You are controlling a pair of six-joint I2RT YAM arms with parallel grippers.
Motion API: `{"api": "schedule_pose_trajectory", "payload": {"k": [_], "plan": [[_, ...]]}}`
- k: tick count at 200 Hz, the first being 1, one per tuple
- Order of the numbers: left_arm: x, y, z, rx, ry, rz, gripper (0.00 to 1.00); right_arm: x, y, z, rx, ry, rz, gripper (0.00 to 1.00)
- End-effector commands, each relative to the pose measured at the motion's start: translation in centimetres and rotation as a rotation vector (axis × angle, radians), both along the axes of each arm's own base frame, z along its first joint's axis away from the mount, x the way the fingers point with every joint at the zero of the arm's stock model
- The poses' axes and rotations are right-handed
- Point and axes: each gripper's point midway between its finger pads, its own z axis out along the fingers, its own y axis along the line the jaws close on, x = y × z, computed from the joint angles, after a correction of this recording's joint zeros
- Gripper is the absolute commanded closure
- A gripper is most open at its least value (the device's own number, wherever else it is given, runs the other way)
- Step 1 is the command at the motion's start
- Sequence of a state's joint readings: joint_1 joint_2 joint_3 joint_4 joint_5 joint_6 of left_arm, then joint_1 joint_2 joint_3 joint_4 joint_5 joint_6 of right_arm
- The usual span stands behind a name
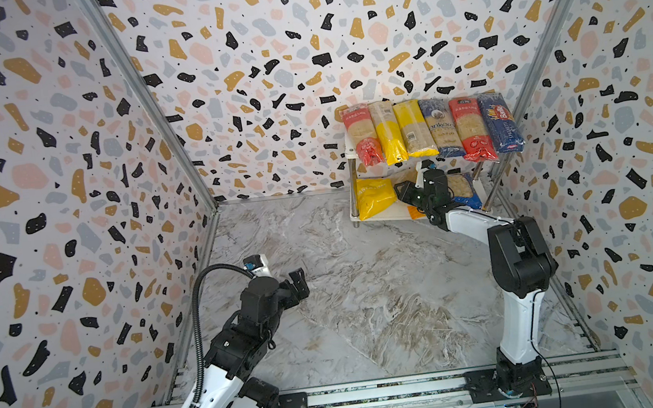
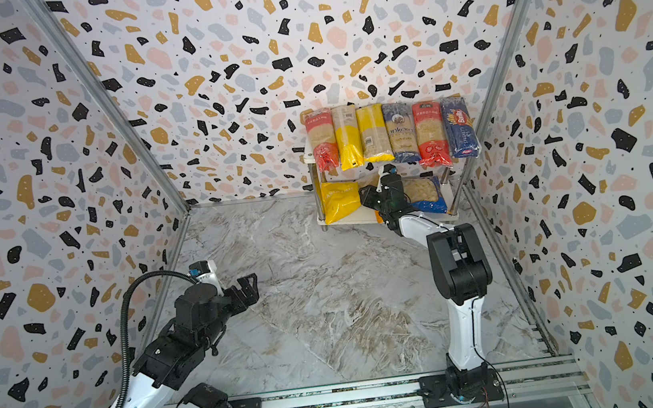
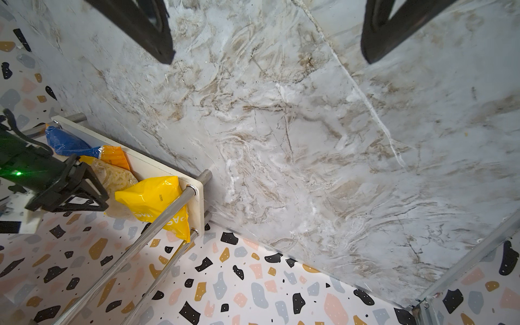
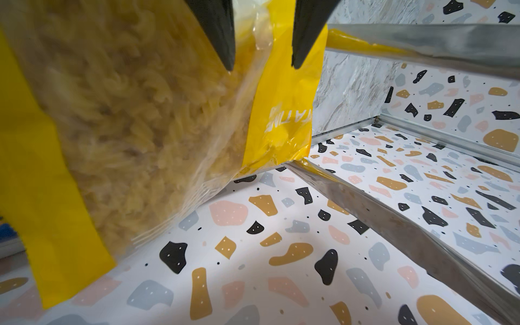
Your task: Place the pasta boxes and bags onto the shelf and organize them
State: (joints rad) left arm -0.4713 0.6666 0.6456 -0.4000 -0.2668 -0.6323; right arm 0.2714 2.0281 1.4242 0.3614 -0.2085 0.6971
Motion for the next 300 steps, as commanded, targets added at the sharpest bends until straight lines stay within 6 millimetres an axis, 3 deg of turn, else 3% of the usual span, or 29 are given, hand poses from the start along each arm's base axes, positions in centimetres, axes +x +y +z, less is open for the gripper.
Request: {"api": "schedule_pose_trajectory", "payload": {"k": [1, 22, 35, 57, 89, 122, 137, 172, 200, 221, 268, 300], "plan": [[0.2, 0.2, 0.1, -0.001, -0.018, 0.008, 0.0, -1.2, 0.9, -1.1, -0.002, 0.05, 0.018, 0.65], [0.4, -0.1, -0.1, -0.002, -0.011, -0.001, 0.01, -2.2, 0.7, -2.9, 0.0, 0.08, 0.021, 0.64], [0.5, -0.3, -0.1, -0.006, -0.01, -0.007, 0.01, -2.5, 0.5, -3.0, -0.004, 0.081, 0.023, 0.62], [0.5, -0.2, 0.2, -0.009, -0.018, -0.005, 0.01, -3.3, 1.1, -0.5, 0.02, 0.019, 0.078, 0.58], [0.6, -0.1, 0.3, -0.01, -0.03, 0.003, 0.0, -5.9, 1.9, 4.3, 0.052, -0.062, 0.169, 0.36], [0.9, 0.7, -0.7, 0.019, -0.032, 0.049, 0.0, -10.5, 1.4, 4.0, 0.024, -0.014, 0.228, 0.2], [1.0, 1.5, -1.3, 0.043, -0.031, 0.089, 0.01, -13.0, 0.4, 3.1, -0.048, -0.001, 0.226, 0.11], [1.8, 1.6, -2.9, 0.056, -0.036, 0.117, 0.0, -17.7, -4.5, 0.5, -0.301, 0.048, 0.091, 0.06], [3.3, 1.2, -3.4, 0.062, -0.089, 0.125, 0.0, -21.6, -7.9, 0.2, -0.437, -0.018, -0.028, 0.01], [4.7, 2.4, -2.9, 0.173, -0.128, 0.196, 0.0, -24.2, -8.6, 0.6, -0.523, -0.142, -0.01, 0.01], [7.7, 4.1, -2.0, 0.405, -0.228, 0.313, 0.01, -26.6, -13.6, 2.3, -0.612, -0.313, -0.248, 0.01], [9.0, 4.3, -3.0, 0.548, -0.245, 0.324, 0.01, -26.9, -15.9, 0.9, -0.658, -0.352, -0.368, 0.01]]}}
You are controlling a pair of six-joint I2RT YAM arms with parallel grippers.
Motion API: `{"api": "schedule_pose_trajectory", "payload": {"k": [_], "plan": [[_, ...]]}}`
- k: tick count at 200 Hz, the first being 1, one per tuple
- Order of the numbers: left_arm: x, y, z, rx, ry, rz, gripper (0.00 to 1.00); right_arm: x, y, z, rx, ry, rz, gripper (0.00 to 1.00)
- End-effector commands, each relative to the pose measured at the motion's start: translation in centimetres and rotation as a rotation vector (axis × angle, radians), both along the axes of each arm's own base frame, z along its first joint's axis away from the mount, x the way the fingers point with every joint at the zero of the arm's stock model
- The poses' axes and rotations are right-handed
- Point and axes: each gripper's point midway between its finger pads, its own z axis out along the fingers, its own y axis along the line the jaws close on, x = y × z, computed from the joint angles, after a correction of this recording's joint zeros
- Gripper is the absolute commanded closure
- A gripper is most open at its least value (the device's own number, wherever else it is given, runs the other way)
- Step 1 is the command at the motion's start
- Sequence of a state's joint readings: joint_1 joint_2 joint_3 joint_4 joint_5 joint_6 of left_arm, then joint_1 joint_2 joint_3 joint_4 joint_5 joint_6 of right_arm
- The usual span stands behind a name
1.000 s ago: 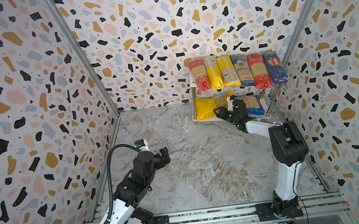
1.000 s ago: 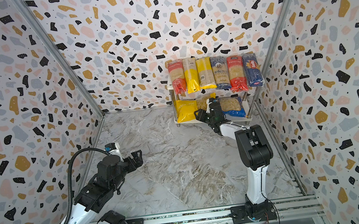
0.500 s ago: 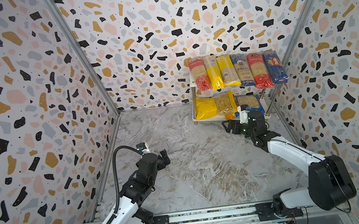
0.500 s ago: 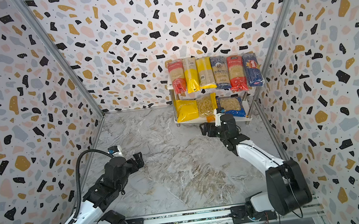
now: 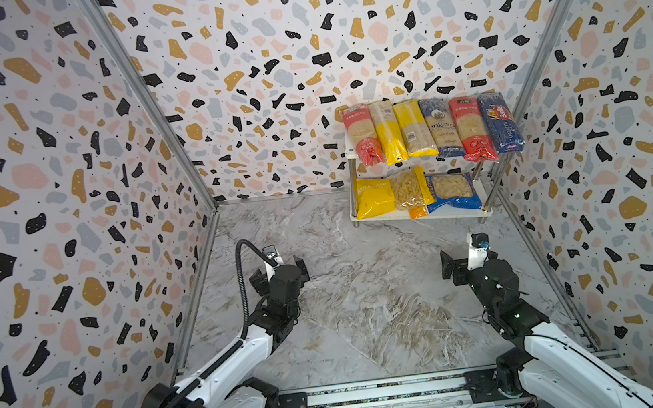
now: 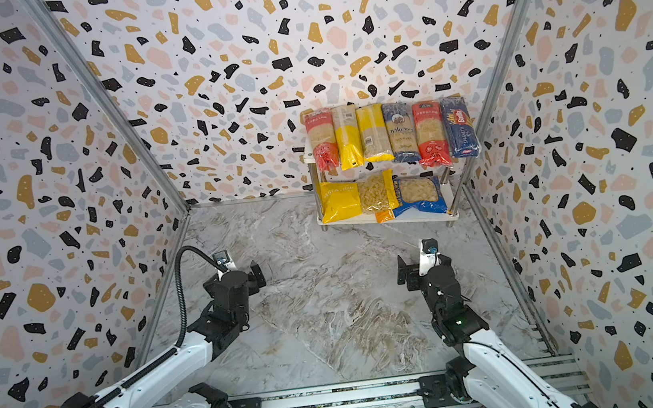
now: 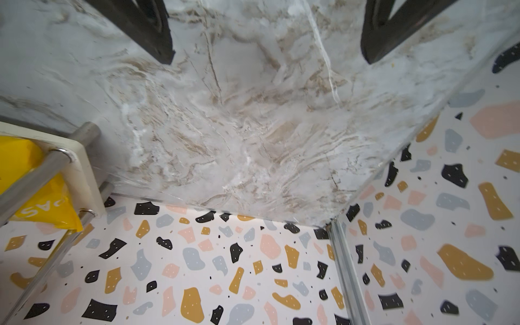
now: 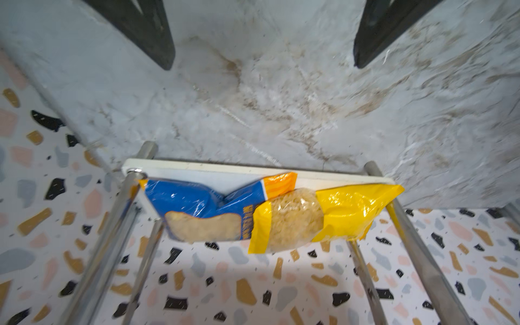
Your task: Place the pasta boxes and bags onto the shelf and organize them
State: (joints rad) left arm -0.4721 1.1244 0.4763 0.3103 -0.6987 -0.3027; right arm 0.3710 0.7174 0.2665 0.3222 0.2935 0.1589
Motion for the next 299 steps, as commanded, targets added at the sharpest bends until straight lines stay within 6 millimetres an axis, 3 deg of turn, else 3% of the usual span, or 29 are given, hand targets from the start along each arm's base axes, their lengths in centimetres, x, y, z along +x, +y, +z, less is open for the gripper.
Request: {"api": "schedule_pose_trajectory", "payload": {"k": [1, 45, 82, 125, 158, 183, 217, 243, 254, 299], "plan": [[1.0, 1.1, 1.8, 0.12, -0.104, 0.062, 0.01, 0.2, -2.7, 0.8, -0.047, -0.102, -0.139, 0.01], [0.9, 1.6, 2.3, 0.192, -0.169, 0.05, 0.0, 1.2, -7.6, -1.9, 0.052, -0.092, -0.273, 0.01], [-0.4, 4.2, 2.5, 0.135, -0.264, 0.084, 0.01, 2.2, -9.5, -4.1, 0.038, -0.064, -0.325, 0.01], [-1.8, 7.7, 2.9, 0.121, -0.307, 0.205, 0.0, 2.7, -10.7, -3.2, 0.077, -0.146, -0.352, 0.01], [-2.0, 8.6, 0.3, 0.155, -0.224, 0.254, 0.01, 3.9, -10.8, -3.4, 0.084, -0.135, -0.329, 0.01], [-2.0, 9.1, -0.6, 0.156, -0.238, 0.279, 0.01, 2.3, -11.2, -2.9, 0.095, -0.229, -0.345, 0.01], [-0.3, 9.3, -2.1, 0.148, -0.18, 0.258, 0.02, 3.6, -7.9, -3.1, 0.011, -0.213, -0.17, 0.01], [-0.3, 9.8, -2.3, 0.127, -0.186, 0.266, 0.04, 6.3, -4.8, -4.3, -0.066, -0.164, -0.019, 0.01], [-0.2, 9.9, -2.4, 0.121, -0.18, 0.262, 0.06, 6.9, -4.6, -5.5, -0.075, -0.091, -0.008, 0.01], [0.1, 10.0, -2.5, 0.112, -0.175, 0.254, 0.07, 7.0, -4.4, -5.5, -0.078, -0.093, 0.0, 0.01]]}}
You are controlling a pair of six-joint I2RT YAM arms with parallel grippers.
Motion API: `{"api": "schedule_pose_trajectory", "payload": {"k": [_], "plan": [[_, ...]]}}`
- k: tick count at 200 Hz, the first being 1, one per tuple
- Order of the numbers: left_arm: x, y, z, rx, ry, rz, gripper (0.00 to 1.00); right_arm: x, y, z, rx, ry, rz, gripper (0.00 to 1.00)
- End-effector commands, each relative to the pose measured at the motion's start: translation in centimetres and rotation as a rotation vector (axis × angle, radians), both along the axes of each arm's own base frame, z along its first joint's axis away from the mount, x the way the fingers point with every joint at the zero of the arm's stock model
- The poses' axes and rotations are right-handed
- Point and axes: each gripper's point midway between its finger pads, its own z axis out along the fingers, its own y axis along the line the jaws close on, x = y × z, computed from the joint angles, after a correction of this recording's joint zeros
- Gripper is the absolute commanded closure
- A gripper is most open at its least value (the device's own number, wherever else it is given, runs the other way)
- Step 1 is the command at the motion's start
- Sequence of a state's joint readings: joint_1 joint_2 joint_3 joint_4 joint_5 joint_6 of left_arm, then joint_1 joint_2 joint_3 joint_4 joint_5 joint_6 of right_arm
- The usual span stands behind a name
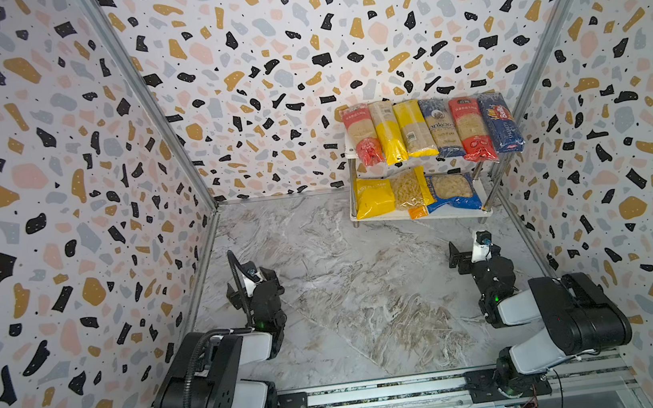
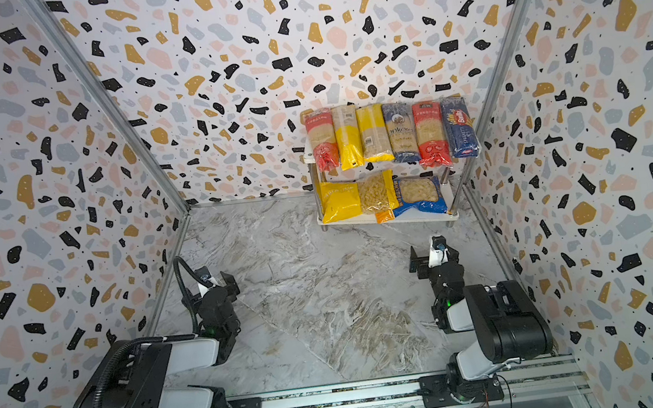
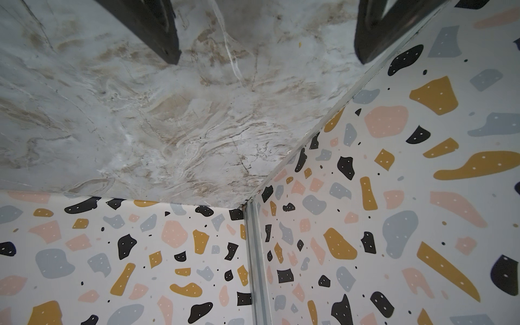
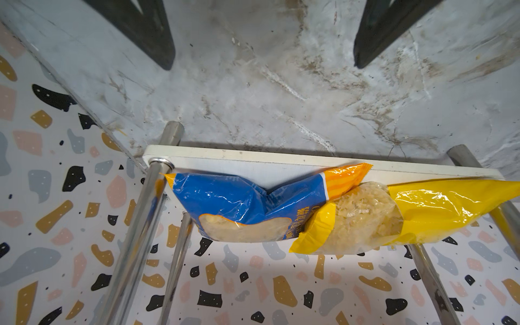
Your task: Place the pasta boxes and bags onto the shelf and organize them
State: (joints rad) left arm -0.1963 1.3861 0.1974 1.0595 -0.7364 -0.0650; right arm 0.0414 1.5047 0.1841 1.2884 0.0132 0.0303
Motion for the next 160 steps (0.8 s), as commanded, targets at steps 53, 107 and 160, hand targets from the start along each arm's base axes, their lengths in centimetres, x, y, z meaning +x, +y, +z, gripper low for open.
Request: {"api": "schedule_pose_trajectory", "payload": {"k": [53, 107, 160], "plan": [[2.2, -1.2, 1.3, -0.044, -0.043, -0.127, 0.07, 0.4, 0.5, 0.3, -0.021, 0.003, 0.034, 0.01], [1.7, -1.1, 1.7, -0.046, -0.065, -0.122, 0.01, 0.3, 0.5, 0.3, -0.027, 0.002, 0.029, 0.01], [1.6, -1.1, 1.6, -0.044, -0.062, -0.123, 0.01, 0.4, 0.7, 0.3, -0.046, 0.003, 0.008, 0.01]]}}
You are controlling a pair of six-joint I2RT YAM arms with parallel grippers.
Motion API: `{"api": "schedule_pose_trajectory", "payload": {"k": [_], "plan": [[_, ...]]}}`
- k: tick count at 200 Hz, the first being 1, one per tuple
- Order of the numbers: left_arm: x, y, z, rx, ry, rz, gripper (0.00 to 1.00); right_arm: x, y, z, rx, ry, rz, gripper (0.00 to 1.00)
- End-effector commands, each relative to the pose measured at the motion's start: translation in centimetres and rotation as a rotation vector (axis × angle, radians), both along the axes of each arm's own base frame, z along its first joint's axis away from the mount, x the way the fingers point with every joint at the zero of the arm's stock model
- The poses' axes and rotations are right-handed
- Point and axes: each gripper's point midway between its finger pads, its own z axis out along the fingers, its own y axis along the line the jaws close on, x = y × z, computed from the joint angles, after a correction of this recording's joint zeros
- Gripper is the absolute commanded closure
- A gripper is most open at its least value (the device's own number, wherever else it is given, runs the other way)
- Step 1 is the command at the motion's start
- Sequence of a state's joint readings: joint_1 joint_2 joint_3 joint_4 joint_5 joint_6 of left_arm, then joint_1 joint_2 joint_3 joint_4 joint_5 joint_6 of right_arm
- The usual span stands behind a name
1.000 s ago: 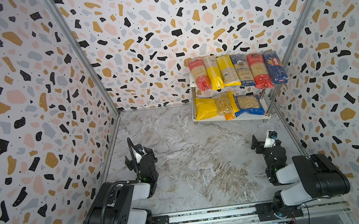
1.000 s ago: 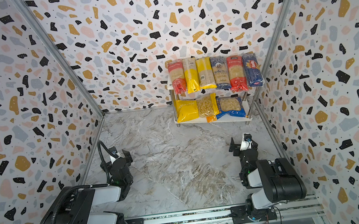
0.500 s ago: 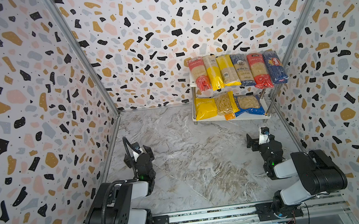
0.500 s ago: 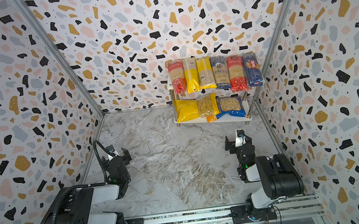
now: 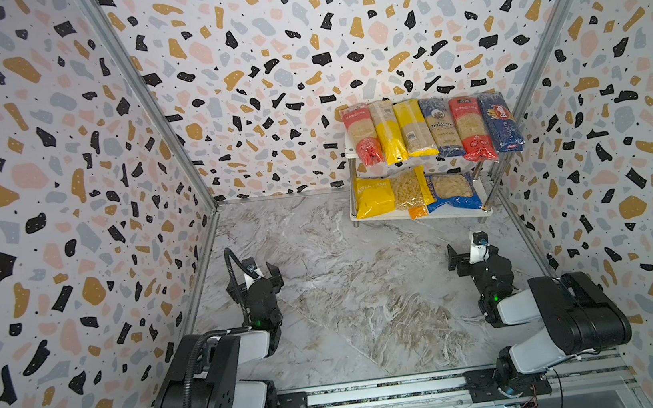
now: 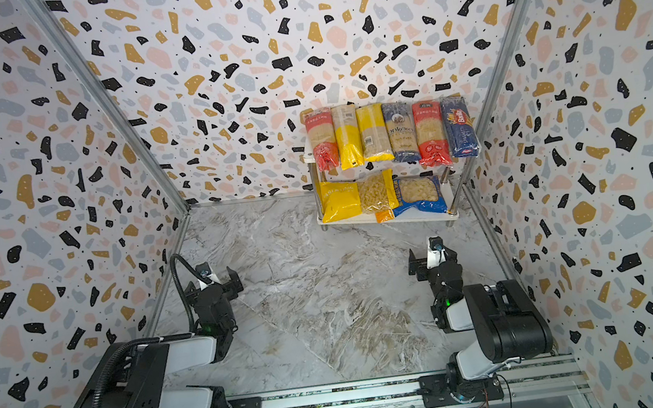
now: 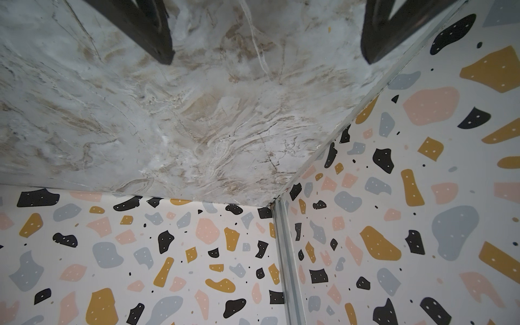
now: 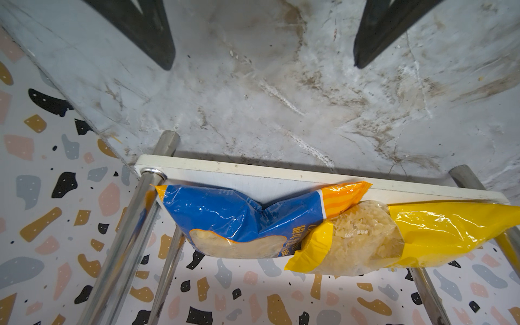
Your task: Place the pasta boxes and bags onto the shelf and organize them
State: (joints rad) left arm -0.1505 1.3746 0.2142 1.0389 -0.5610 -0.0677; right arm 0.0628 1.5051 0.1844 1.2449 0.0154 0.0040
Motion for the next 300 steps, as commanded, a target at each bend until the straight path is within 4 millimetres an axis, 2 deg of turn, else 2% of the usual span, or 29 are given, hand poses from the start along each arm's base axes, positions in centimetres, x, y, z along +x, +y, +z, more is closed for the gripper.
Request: {"api": "schedule_pose_trajectory", "payload": {"k": [1, 22, 300], "plan": [[0.2, 0.1, 1.5, -0.008, -0.06, 0.003, 0.0, 0.6, -0.1, 1.4, -0.018, -0.04, -0.016, 0.01], [0.7, -2.3, 1.0, 0.022, -0.057, -0.164, 0.0, 0.6, -0.1, 1.4, -0.017, -0.041, -0.015, 0.01], [0.3, -1.7, 0.9, -0.002, -0.074, -0.151, 0.01, 0.8, 0.0, 1.3, -0.022, -0.037, -0.016, 0.01]]}}
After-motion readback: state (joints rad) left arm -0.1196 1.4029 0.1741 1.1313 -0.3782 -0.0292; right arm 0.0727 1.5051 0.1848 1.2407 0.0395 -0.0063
